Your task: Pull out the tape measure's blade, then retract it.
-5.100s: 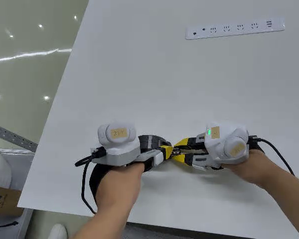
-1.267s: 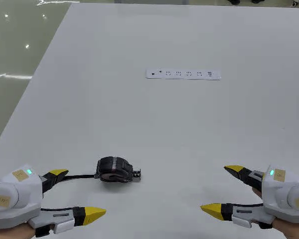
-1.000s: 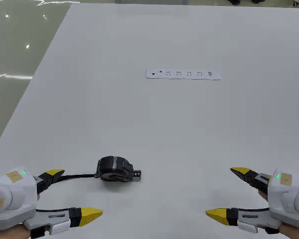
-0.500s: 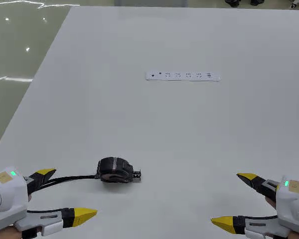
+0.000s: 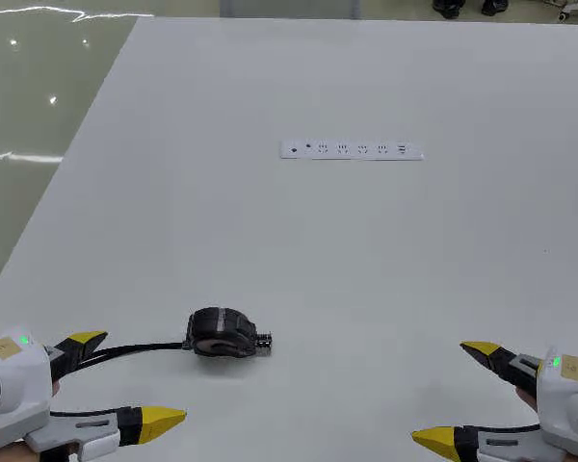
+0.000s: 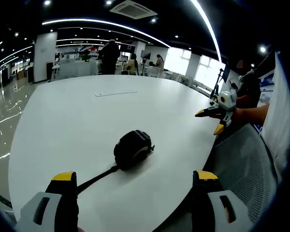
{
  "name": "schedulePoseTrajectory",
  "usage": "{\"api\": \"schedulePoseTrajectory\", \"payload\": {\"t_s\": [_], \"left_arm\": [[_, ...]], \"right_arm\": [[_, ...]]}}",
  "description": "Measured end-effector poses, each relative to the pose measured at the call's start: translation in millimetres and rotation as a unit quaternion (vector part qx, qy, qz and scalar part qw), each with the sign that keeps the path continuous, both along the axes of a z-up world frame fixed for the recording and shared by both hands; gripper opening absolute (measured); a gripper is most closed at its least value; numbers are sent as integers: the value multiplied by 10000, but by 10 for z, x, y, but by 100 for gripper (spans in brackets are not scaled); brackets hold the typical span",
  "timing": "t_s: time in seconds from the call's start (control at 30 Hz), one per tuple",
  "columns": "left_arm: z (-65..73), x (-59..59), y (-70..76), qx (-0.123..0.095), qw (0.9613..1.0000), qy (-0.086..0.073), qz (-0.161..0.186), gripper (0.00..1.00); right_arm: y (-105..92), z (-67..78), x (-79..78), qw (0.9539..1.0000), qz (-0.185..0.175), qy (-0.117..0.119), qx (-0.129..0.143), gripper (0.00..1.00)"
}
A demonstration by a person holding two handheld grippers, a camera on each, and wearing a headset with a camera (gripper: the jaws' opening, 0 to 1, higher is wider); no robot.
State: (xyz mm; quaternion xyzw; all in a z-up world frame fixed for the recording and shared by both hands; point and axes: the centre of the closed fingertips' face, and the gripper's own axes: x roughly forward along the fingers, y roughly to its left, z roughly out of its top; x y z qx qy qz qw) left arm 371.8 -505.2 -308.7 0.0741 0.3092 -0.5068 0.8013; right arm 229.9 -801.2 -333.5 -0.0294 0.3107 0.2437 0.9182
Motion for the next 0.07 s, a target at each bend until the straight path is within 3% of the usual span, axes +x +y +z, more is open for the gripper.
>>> {"api": "schedulePoseTrajectory", "payload": {"t_s": [0.07], "left_arm": [[4, 3, -4, -14, 10000, -4, -1, 96]], "right_arm": [[3, -4, 0, 10000, 4, 11, 9, 87]]}}
